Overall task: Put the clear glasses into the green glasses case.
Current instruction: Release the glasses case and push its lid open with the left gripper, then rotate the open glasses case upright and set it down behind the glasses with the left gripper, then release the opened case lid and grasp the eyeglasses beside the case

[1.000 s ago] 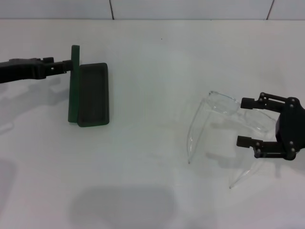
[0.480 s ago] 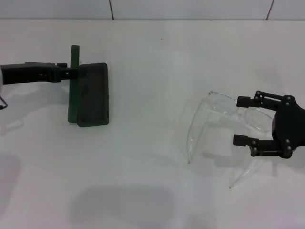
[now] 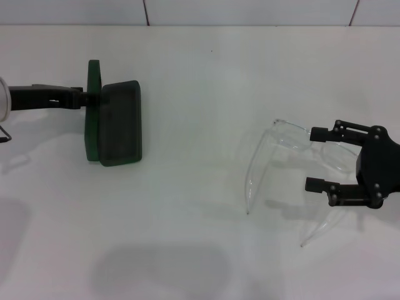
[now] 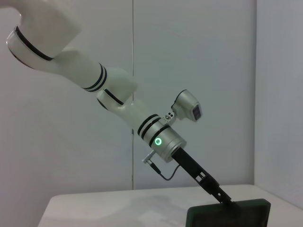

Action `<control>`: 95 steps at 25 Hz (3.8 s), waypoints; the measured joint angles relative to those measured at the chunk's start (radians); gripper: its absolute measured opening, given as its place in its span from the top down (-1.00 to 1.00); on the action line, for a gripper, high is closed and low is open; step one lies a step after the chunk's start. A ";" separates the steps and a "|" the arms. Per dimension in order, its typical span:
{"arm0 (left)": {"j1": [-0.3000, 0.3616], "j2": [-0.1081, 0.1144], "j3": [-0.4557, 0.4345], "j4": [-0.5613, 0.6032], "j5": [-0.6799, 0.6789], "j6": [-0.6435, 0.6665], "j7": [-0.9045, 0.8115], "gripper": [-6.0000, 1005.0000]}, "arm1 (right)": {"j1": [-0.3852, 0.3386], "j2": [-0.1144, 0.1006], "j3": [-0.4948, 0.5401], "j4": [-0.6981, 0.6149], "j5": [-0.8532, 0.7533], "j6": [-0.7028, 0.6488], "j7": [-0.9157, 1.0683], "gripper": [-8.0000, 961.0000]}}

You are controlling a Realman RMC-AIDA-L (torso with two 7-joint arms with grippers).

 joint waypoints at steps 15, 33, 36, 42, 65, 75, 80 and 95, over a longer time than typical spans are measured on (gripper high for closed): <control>-0.016 0.003 0.000 0.028 0.046 -0.038 0.009 0.27 | -0.003 0.001 0.002 0.000 0.000 0.003 -0.005 -0.68; -0.126 0.003 0.000 0.202 -0.026 -0.052 0.380 0.57 | -0.027 0.011 -0.007 0.001 -0.031 -0.011 -0.027 -0.68; -0.161 0.003 0.000 0.256 -0.033 -0.081 0.498 0.56 | -0.038 0.016 -0.008 0.001 -0.056 -0.023 -0.037 -0.68; -0.263 -0.001 0.000 0.394 0.100 -0.207 0.632 0.55 | -0.071 0.026 -0.015 0.010 -0.080 -0.035 -0.075 -0.68; -0.345 0.001 -0.001 0.571 0.296 -0.231 0.762 0.51 | -0.113 0.034 -0.019 0.008 -0.107 -0.060 -0.101 -0.68; -0.334 -0.001 -0.002 0.576 0.274 -0.245 0.796 0.49 | -0.119 0.033 -0.012 0.012 -0.107 -0.069 -0.100 -0.68; -0.311 -0.002 -0.002 0.569 0.234 -0.248 0.788 0.41 | -0.120 0.033 -0.010 0.013 -0.107 -0.069 -0.093 -0.68; -0.058 0.007 -0.001 0.428 -0.318 0.252 0.868 0.06 | -0.125 0.034 0.067 -0.044 -0.097 -0.097 -0.017 -0.68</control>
